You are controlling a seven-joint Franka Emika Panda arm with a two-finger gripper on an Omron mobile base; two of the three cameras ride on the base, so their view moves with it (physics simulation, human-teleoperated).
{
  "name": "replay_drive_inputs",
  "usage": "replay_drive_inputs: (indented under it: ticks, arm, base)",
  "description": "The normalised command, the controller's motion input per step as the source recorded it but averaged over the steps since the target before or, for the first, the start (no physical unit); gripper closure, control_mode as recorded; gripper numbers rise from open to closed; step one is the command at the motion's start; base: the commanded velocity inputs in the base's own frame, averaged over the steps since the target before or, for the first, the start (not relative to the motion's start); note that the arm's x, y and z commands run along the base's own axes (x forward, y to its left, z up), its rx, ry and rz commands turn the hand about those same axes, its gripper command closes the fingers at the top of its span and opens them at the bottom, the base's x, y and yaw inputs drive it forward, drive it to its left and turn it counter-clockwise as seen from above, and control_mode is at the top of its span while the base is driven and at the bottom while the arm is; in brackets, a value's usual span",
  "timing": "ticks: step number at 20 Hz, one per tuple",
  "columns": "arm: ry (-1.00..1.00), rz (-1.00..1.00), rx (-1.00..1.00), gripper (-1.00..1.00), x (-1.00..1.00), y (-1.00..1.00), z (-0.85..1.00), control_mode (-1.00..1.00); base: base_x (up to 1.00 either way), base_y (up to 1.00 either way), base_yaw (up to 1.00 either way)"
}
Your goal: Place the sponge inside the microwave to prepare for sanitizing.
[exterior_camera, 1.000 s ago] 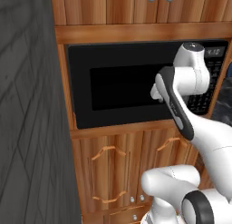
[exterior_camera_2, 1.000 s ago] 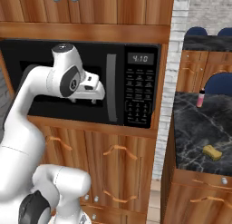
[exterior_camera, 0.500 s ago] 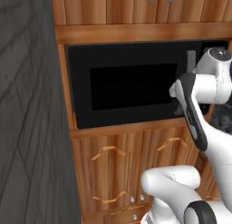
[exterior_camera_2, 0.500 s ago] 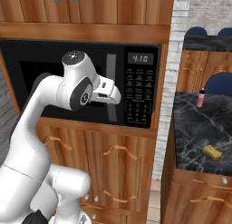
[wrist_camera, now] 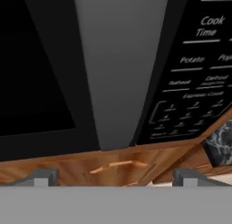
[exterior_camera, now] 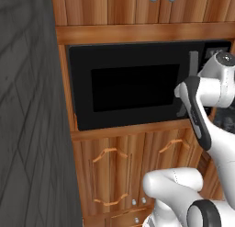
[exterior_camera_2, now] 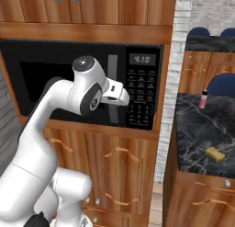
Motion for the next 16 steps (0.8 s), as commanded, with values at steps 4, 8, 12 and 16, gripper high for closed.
replay_drive_inputs:
  ticks: [4,8,12,16]
  arm:
    - [0.0,0.02,0.0,-1.0,0.28,-0.04,0.0,-1.0]
    - [-0.03,0.0,0.0,-1.0,0.3,-0.01,0.0,-1.0]
    - [-0.09,0.0,0.0,-1.0,0.21,-0.06,-0.04,-1.0]
    - [-0.11,0.0,0.0,-1.0,0.26,-0.1,-0.15,-1.0]
  base:
    - [0.0,0.0,0.0]
    - [0.0,0.0,0.0]
    - [0.0,0.0,0.0]
    - [0.0,0.0,0.0]
